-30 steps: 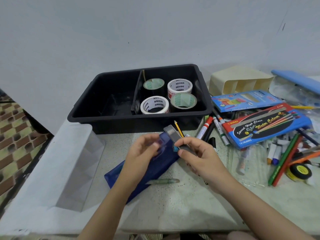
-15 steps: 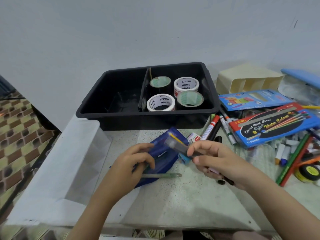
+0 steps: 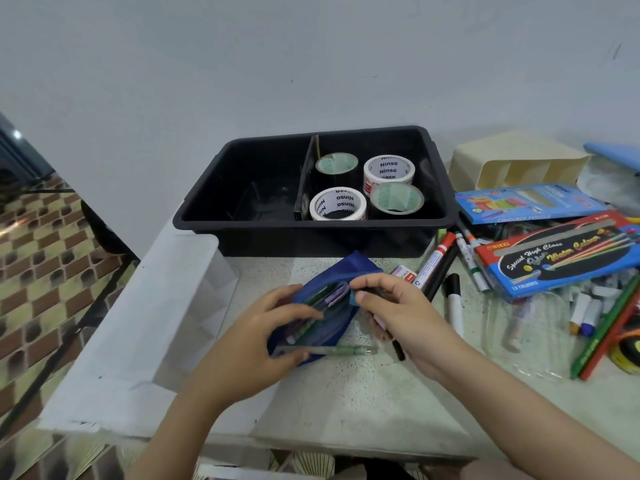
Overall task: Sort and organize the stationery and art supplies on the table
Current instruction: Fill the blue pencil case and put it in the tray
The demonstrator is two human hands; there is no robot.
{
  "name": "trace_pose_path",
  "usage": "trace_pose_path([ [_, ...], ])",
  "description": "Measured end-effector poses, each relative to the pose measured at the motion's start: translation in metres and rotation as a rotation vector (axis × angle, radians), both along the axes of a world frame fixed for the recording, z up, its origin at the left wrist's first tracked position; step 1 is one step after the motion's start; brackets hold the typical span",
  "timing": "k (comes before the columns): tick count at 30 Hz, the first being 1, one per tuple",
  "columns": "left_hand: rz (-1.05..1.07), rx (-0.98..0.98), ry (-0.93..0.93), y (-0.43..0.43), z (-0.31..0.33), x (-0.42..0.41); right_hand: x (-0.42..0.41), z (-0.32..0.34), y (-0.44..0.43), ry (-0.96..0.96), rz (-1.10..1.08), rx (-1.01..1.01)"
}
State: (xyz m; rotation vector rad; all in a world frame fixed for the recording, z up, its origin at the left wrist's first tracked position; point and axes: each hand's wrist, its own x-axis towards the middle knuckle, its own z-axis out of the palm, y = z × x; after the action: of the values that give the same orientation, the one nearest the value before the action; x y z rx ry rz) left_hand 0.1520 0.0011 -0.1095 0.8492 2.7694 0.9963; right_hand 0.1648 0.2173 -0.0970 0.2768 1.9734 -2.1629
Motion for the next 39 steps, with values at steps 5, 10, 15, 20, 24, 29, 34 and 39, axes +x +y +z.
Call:
trace_pose_path([
  [5,0.027,-0.09,-0.108,-0.02,0.006,0.012,-0.004,0.0,-0.023,-0.071,-0.022,-0.103],
  [10,0.064,-0.172,-0.065,-0.027,0.008,0.013,-0.009,0.0,-0.031,0.044,0.118,0.165],
  [15,0.122,-0.067,0.149,-0.037,0.002,0.009,-0.011,-0.004,-0.028,0.226,0.111,0.381],
  [20,0.216,0.151,0.138,-0.034,0.0,0.012,-0.017,0.004,-0.016,0.433,0.111,0.844],
  [24,0.327,0.285,0.066,-0.03,-0.003,0.011,-0.023,0.02,0.0,0.563,0.31,0.952],
  [29,0.326,0.474,0.001,-0.024,-0.004,0.006,-0.03,0.025,0.015,0.718,0.367,1.255],
  [34,0.321,0.667,-0.093,-0.016,-0.004,0.005,-0.034,0.02,0.029,0.772,0.177,1.317],
  [39,0.392,0.764,-0.122,-0.01,-0.011,-0.005,-0.033,0.008,0.041,0.632,0.224,1.158],
])
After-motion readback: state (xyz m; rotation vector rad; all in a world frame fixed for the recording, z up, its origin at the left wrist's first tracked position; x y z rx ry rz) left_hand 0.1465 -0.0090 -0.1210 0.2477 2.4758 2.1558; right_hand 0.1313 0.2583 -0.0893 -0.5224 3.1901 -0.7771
